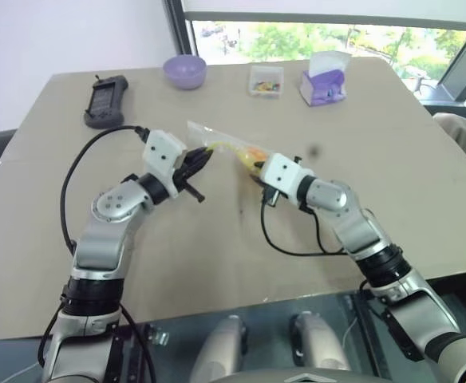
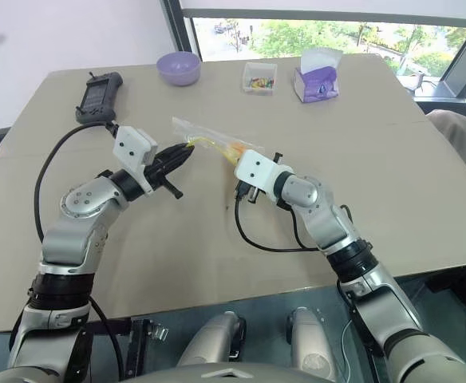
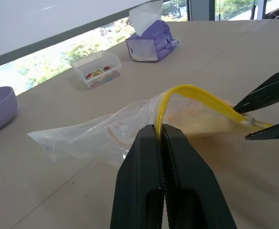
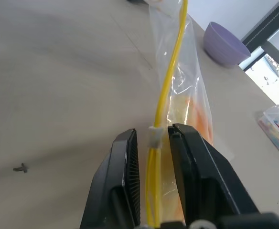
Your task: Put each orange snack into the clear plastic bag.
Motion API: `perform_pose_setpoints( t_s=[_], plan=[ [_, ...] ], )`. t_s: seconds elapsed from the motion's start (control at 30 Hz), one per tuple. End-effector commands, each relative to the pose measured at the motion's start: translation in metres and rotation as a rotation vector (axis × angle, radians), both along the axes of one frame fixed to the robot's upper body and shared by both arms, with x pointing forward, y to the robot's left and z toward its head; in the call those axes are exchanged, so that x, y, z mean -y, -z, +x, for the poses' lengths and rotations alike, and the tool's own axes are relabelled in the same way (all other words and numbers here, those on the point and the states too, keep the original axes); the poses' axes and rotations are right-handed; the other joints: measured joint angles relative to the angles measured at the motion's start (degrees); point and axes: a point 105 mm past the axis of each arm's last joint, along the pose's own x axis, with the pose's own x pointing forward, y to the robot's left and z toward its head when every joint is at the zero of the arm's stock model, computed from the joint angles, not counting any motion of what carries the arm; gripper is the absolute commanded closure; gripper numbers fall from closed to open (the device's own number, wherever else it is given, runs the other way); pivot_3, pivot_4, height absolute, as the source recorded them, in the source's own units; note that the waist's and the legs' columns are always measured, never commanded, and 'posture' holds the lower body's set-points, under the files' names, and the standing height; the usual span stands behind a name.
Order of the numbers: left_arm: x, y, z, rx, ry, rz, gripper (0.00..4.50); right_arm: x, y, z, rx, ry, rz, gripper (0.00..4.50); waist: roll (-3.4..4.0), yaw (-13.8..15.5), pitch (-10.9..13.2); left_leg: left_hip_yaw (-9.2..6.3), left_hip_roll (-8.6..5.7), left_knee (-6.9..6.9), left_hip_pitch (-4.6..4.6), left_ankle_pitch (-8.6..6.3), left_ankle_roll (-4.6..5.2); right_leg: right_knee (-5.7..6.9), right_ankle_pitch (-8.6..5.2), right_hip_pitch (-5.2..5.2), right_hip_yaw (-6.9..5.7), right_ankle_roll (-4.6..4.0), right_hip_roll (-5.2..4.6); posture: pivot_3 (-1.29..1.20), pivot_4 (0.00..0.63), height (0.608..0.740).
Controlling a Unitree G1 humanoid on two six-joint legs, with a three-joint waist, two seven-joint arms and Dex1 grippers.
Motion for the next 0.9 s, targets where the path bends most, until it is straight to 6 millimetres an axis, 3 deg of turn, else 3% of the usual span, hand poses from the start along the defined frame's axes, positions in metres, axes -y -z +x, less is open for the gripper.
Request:
perform_pose_setpoints(
  t_s=[0.03, 0.3, 0.43, 0.53, 0.67, 0.73, 0.83, 0.9],
  plan=[
    [0.004, -0.019, -0.005, 0.077, 0.012, -0.002, 4.5, -0.001, -0.011, 0.0, 0.035, -0.001, 0.028, 4.48, 0.0, 0.0, 0.0, 0.0, 0.0, 0.0, 0.0, 0.0, 0.0, 0.0, 0.0, 0.0, 0.0, 0.0, 0.0, 0.0, 0.15, 0.74],
    [0.005, -0.02, -0.005, 0.08, 0.012, -0.005, 4.5, 0.01, -0.021, 0.007, 0.071, 0.022, 0.016, 4.48, 0.0, 0.0, 0.0, 0.0, 0.0, 0.0, 0.0, 0.0, 0.0, 0.0, 0.0, 0.0, 0.0, 0.0, 0.0, 0.0, 0.15, 0.74],
    [0.004, -0.036, 0.001, 0.119, -0.008, -0.047, 4.5, 0.035, -0.057, 0.024, 0.197, 0.062, -0.05, 4.48, 0.02, 0.1, 0.1, -0.01, -0.04, 0.01, -0.04, 0.0, 0.0, 0.0, 0.0, -0.01, -0.01, 0.0, -0.03, 0.0, 0.15, 0.74],
    [0.015, -0.043, 0.002, 0.123, 0.035, -0.039, 4.5, 0.051, -0.095, 0.034, 0.282, 0.037, -0.129, 4.48, 0.01, 0.1, 0.2, -0.02, -0.05, 0.01, -0.03, 0.0, 0.0, 0.01, 0.0, -0.01, -0.03, 0.01, -0.02, 0.0, 0.15, 0.74],
    [0.018, -0.047, 0.011, 0.121, 0.041, -0.029, 4.5, 0.072, -0.107, 0.046, 0.294, 0.004, -0.276, 4.48, 0.0, -0.1, 0.2, -0.03, 0.0, -0.09, -0.02, 0.0, 0.0, -0.13, 0.0, 0.01, -0.06, 0.0, 0.02, 0.0, 0.15, 0.74],
    [0.024, -0.051, 0.013, 0.132, 0.061, -0.035, 4.5, 0.08, -0.124, 0.055, 0.335, 0.024, -0.289, 4.48, 0.0, -0.2, 0.2, 0.03, -0.01, -0.19, -0.03, 0.01, 0.0, -0.24, 0.0, 0.0, -0.01, 0.0, 0.01, 0.0, 0.15, 0.74],
    [0.038, -0.049, 0.011, 0.152, 0.124, 0.015, 4.5, 0.078, -0.128, 0.057, 0.345, -0.019, -0.313, 4.48, 0.0, -0.4, 0.3, 0.1, -0.01, -0.26, -0.24, 0.01, -0.01, -0.27, 0.0, -0.24, 0.07, 0.0, -0.02, 0.0, 0.15, 0.74],
    [0.035, -0.064, 0.017, 0.188, 0.093, -0.045, 4.5, 0.081, -0.144, 0.064, 0.398, 0.023, -0.272, 4.48, 0.0, -0.8, 0.3, 0.09, -0.01, -0.22, -0.74, 0.03, -0.03, -0.19, 0.01, -0.75, 0.08, 0.0, -0.04, 0.0, 0.15, 0.74]
  ],
)
